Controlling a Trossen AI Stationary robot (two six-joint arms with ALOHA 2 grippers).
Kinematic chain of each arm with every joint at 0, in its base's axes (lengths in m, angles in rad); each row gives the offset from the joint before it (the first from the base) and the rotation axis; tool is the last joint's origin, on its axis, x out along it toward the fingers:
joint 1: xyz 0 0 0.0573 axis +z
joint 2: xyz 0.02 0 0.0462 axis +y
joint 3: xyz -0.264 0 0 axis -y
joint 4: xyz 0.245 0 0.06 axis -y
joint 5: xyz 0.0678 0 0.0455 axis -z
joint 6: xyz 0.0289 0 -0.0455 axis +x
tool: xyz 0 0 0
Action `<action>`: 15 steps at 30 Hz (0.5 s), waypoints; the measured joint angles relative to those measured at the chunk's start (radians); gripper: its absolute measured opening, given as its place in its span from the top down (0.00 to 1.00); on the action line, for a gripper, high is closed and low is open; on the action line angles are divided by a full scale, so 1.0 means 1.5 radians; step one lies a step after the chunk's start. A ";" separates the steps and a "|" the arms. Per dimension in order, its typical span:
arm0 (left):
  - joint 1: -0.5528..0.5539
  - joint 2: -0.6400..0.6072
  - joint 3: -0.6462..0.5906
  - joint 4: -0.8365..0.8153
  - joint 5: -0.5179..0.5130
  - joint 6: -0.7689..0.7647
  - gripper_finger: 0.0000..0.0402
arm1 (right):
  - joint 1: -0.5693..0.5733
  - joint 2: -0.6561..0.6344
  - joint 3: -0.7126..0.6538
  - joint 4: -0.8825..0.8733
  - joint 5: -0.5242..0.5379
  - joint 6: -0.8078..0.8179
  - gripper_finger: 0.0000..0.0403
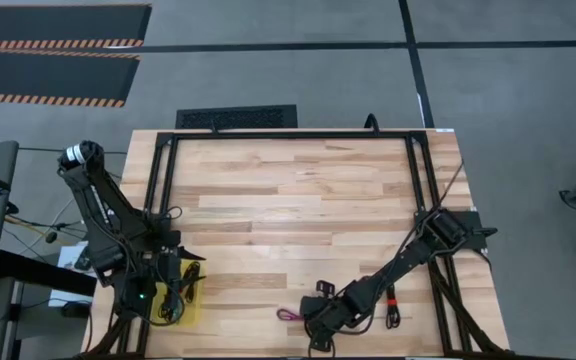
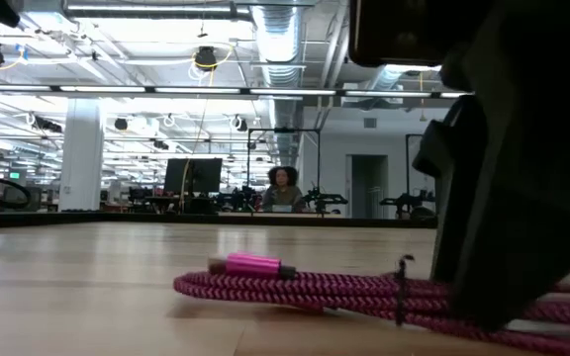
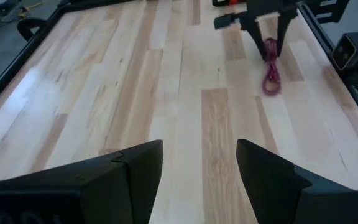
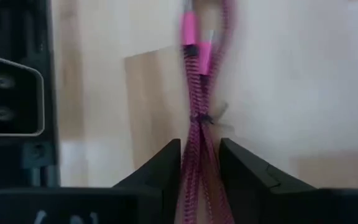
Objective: Pick and place USB-C Cables
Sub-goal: Put the pink charger cable into the yellow bin
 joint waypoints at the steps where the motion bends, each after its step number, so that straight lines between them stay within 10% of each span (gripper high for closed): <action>1: 0.000 0.000 0.000 0.001 0.000 0.000 0.52 | -0.001 0.006 0.001 0.005 -0.001 0.001 0.67; 15: 0.005 0.000 0.000 0.005 -0.054 -0.029 0.52 | -0.011 -0.014 -0.004 0.026 0.086 0.014 0.97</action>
